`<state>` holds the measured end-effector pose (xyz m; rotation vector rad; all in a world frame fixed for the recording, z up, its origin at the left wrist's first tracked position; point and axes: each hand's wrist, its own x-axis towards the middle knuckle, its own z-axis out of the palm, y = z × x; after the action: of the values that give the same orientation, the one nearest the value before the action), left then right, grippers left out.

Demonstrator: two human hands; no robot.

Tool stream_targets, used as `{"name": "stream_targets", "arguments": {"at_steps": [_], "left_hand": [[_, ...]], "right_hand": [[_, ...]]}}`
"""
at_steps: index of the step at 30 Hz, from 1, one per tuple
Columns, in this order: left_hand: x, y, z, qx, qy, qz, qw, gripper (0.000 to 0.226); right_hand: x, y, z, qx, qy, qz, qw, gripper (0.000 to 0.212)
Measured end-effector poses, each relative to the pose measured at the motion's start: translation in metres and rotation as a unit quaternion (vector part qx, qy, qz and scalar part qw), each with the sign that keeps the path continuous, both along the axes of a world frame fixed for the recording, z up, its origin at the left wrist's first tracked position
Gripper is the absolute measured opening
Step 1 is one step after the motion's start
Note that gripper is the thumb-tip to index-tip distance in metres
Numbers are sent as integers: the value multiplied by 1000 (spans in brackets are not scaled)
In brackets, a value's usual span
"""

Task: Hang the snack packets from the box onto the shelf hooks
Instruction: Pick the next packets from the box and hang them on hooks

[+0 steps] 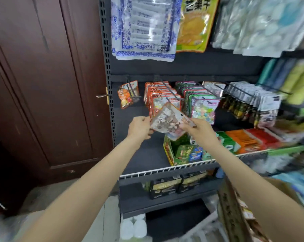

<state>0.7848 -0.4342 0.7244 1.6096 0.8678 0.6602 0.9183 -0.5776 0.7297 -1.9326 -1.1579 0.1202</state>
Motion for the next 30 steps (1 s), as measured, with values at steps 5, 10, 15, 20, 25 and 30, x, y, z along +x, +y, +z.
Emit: {"name": "stream_targets", "arguments": {"at_steps": [5,10,15,20,25,30], "left_hand": [[48,-64,15,222,-80,-108,966,35],[136,-111,6,342,-84,-196,915,44],[230,-146,-6,335,-17,-139,932,54],[292,-164,-2,331,25,-79,940,55],[327,-160,4,336,84,-38,937,54],[342,-156,0,334,118,-5,935,55]], "right_hand": [[50,-63,9,6,94,-15,995,12],[132,-121,8,27,133,-44,990,21],[221,-152,4,99,62,-68,991,36],[285,-153,1,117,18,-36,992,37],[326,-132,-6,97,6,-24,995,32],[346,-113,-16,89,5,-19,996,34]]}}
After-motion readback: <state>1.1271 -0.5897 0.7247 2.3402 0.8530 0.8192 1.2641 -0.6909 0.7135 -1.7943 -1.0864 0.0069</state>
